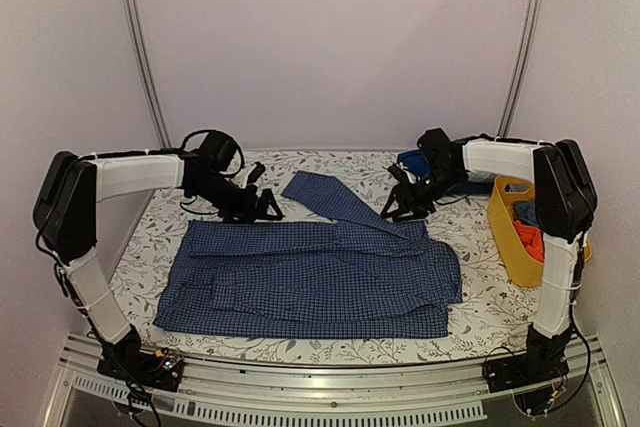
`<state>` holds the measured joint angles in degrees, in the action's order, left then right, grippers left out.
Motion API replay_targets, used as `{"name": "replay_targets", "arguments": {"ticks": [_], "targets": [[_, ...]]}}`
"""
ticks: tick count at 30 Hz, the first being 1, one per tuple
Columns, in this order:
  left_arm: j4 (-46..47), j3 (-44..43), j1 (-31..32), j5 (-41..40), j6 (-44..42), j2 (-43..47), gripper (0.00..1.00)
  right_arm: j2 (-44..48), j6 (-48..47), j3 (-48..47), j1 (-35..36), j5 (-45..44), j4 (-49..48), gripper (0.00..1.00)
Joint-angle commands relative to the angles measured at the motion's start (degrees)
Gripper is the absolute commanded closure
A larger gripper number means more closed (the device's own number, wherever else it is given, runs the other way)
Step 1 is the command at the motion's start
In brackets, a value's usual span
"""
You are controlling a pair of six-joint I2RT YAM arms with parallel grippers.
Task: Fold and stack the mixed laundry pile
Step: Pick up the rectangle-folded T-shirt from the center of the board.
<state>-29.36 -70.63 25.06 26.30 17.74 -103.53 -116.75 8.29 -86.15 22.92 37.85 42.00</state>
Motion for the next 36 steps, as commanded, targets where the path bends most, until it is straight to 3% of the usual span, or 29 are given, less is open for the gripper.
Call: {"name": "replay_targets", "arguments": {"ticks": [1,9,16,27,36], "targets": [[2.7,-2.4,-3.9,-7.6,1.5,7.4,0.00,2.0,1.4,-12.6,2.4,-5.4,-6.3,0.47],[9.0,-0.8,-12.4,-9.9,6.7,15.0,0.00,-15.4,1.8,-38.0,8.7,-13.8,-4.1,0.31],[7.4,0.1,-14.1,-9.6,6.7,15.0,0.00,-23.3,1.2,-41.9,13.5,-21.8,-11.2,0.19],[4.6,1.1,-15.1,-8.8,5.7,12.9,0.00,-33.9,-6.1,-50.6,19.3,-34.7,-16.1,0.16],[3.9,0.7,-15.8,-8.4,5.4,11.6,0.00,-38.9,-10.6,-51.1,20.6,-42.0,-16.7,0.16]]}}
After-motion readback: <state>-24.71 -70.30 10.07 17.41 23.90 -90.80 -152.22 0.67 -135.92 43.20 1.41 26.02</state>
